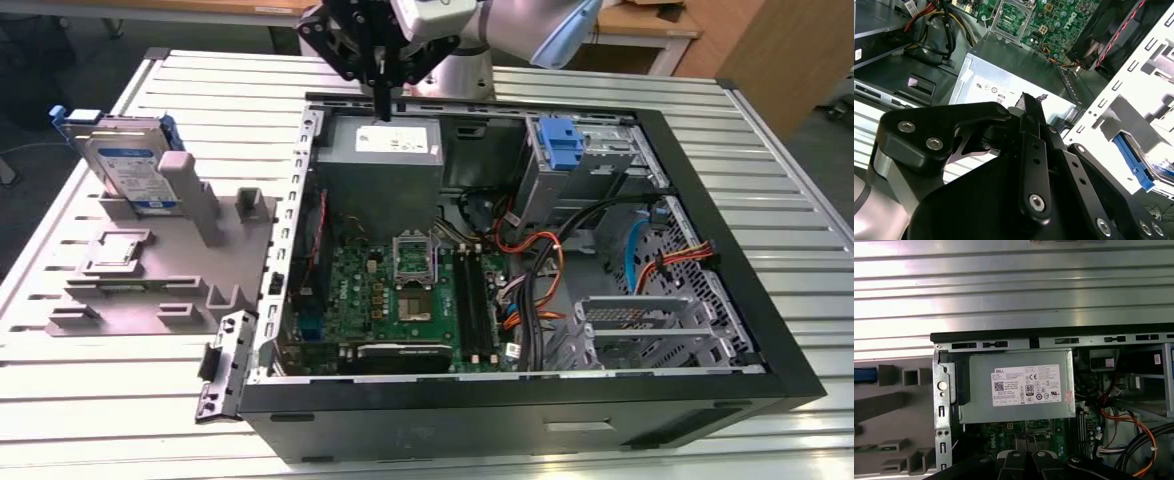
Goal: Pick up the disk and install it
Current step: 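Reach for the disk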
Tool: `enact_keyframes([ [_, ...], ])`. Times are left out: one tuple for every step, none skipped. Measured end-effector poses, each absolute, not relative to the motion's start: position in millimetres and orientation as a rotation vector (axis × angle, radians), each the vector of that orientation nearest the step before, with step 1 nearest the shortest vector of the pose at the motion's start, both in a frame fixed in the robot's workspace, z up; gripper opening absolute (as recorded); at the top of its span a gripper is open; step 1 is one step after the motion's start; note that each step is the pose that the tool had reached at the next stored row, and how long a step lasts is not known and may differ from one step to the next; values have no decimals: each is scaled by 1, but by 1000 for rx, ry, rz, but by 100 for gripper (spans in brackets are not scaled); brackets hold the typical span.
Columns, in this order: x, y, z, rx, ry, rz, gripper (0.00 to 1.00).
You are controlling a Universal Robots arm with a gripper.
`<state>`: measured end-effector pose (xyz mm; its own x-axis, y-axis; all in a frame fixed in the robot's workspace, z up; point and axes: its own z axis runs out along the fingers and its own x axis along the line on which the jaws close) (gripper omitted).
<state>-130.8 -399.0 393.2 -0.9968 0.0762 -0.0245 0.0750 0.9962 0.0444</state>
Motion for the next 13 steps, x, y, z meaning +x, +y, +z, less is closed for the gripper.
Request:
enact_keyframes([
  [-131, -399, 393, 118, 3112, 68, 10],
  [-132, -399, 393, 118, 3112, 68, 10],
  [-134, -399, 393, 118, 3112, 68, 10],
  [-143, -399, 393, 118, 3113, 67, 10],
  [-145, -399, 393, 118, 3113, 67, 10],
  [-146, -399, 393, 118, 3112, 68, 10],
  [-146, -399, 393, 118, 3112, 68, 10],
  [-146, -399, 393, 118, 3112, 68, 10],
  [-146, -399, 393, 118, 3113, 68, 10],
  [-146, -399, 393, 118, 3112, 68, 10],
  [-146, -399, 393, 118, 3112, 68, 10],
  [-146, -399, 393, 118, 3112, 68, 10],
  [-146, -399, 393, 118, 3112, 68, 10],
])
